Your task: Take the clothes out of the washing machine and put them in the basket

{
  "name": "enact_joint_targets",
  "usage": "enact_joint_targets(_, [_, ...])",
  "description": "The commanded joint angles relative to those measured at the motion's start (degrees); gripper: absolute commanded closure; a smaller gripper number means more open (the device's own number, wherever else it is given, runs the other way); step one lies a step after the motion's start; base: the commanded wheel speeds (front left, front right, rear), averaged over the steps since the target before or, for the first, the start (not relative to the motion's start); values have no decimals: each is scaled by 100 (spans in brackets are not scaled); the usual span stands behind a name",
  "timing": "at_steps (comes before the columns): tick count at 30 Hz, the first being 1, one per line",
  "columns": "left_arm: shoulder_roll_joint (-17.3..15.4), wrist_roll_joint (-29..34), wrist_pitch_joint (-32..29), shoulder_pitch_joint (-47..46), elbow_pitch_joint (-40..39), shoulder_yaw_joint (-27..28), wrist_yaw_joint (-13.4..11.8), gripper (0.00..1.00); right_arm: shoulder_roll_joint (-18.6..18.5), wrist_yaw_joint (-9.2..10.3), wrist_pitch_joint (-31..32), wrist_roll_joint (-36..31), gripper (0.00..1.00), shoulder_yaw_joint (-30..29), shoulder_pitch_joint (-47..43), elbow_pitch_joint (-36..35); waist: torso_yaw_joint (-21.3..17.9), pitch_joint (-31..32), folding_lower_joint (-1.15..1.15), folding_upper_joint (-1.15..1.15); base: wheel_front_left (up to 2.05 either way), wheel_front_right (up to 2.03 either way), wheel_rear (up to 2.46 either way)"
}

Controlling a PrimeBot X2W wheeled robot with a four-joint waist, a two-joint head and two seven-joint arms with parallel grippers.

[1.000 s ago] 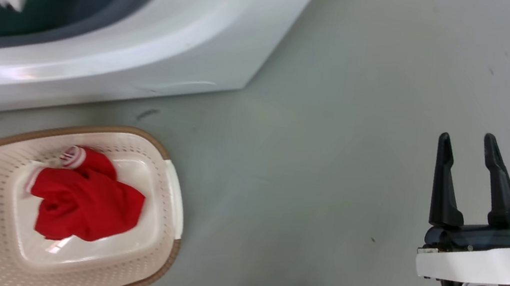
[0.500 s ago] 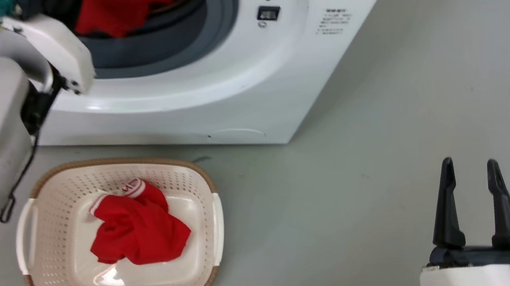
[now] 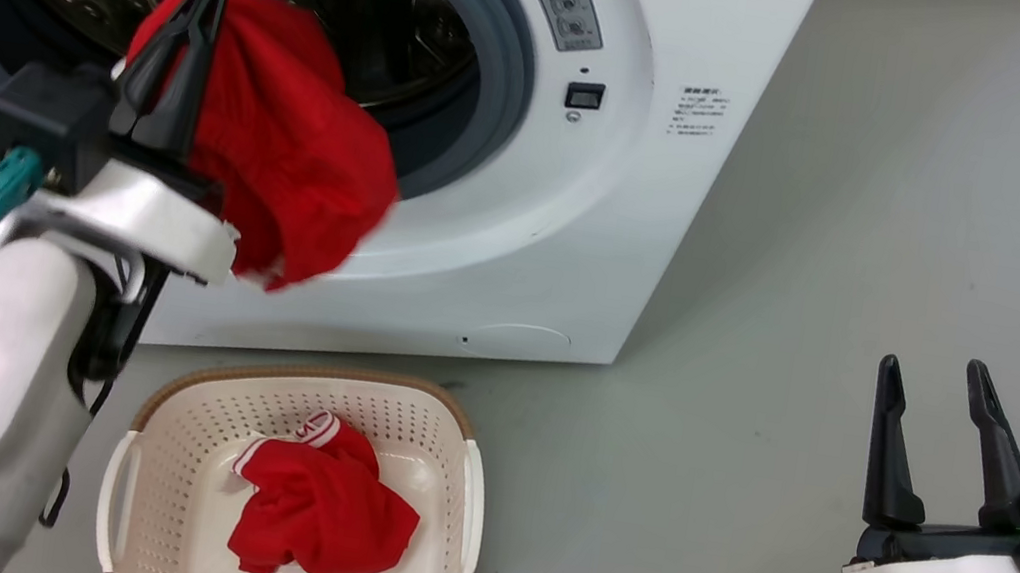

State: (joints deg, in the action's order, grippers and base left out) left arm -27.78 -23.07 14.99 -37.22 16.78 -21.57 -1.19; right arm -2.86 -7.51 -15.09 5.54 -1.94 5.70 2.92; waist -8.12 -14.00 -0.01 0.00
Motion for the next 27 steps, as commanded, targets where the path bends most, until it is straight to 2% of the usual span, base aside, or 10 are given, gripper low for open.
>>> enact_joint_targets(1, [-20, 68, 26, 216, -298, 81, -81, 100, -2, 4, -11, -7, 0, -18, -46, 12, 77, 99, 1, 0, 0, 0, 0])
enact_joint_targets(9, [-119, 98, 21, 1175, -1629, 256, -323, 100, -2, 4, -11, -67, 0, -34, -185, 38, 241, 277, 1, 0, 0, 0, 0])
enact_joint_targets(17, [-187, 13, -178, 2064, -2443, 110, -495, 100, -2, 4, -11, -77, 0, -123, -162, -24, 382, 169, 1, 0, 0, 0, 0])
enact_joint_targets(22, [-155, -95, -264, 2370, -2324, -61, -417, 100, -2, 5, -11, -97, 0, -117, -64, -30, 421, -20, 1, 0, 0, 0, 0])
enact_joint_targets(27, [11, -116, -298, 2422, -1687, -399, -223, 100, -2, 4, -11, -120, 0, -111, 52, -52, 382, -261, 1, 0, 0, 0, 0])
